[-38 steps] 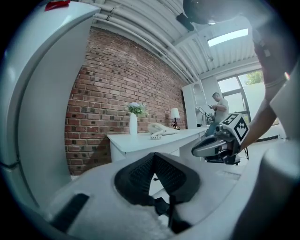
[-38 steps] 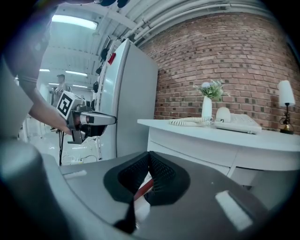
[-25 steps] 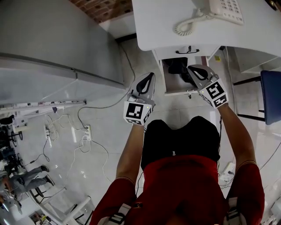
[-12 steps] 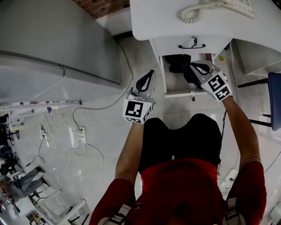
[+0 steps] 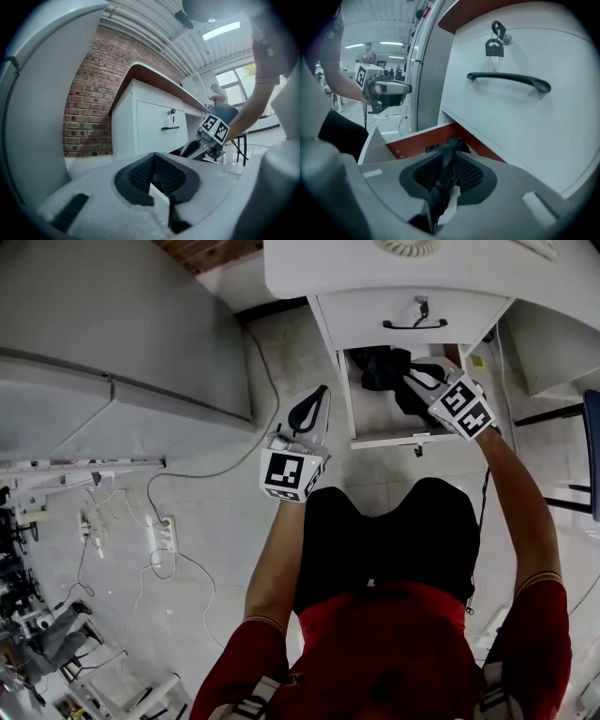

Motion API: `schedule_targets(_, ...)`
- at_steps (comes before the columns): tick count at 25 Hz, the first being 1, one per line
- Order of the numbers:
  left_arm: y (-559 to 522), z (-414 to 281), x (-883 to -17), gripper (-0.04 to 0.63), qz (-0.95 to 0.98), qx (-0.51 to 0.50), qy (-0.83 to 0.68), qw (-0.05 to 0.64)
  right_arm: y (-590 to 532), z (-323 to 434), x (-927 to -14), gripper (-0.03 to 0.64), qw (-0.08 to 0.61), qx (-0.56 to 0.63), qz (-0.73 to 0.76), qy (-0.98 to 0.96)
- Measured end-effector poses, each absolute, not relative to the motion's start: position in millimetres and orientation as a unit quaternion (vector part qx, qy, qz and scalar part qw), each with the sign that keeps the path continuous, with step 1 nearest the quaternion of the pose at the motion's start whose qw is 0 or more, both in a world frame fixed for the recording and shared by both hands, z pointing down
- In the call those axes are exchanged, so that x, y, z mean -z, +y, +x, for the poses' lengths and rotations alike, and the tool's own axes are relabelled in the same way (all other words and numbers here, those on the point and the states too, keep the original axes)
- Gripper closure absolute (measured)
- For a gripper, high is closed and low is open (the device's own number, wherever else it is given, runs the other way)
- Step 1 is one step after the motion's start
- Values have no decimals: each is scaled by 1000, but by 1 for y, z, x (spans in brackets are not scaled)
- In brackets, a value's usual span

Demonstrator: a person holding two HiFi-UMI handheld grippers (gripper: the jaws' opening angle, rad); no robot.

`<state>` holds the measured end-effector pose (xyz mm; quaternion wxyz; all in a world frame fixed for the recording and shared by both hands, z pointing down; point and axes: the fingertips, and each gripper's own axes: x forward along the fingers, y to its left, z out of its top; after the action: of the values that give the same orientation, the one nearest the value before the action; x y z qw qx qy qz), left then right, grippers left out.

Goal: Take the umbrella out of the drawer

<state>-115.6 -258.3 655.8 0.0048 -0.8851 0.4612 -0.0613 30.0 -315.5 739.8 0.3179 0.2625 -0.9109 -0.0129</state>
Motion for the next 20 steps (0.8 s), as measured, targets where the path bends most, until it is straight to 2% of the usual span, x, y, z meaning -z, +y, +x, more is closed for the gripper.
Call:
schedule_targets(11,-260,-120,-684,591,-886,52,461,19,-326,22,-792,350,367,-32,231,-901)
schedule_targets(20,-262,-122,-700,591,-886,42,462,25,-319,21,-838,285,427,-57,203,-879)
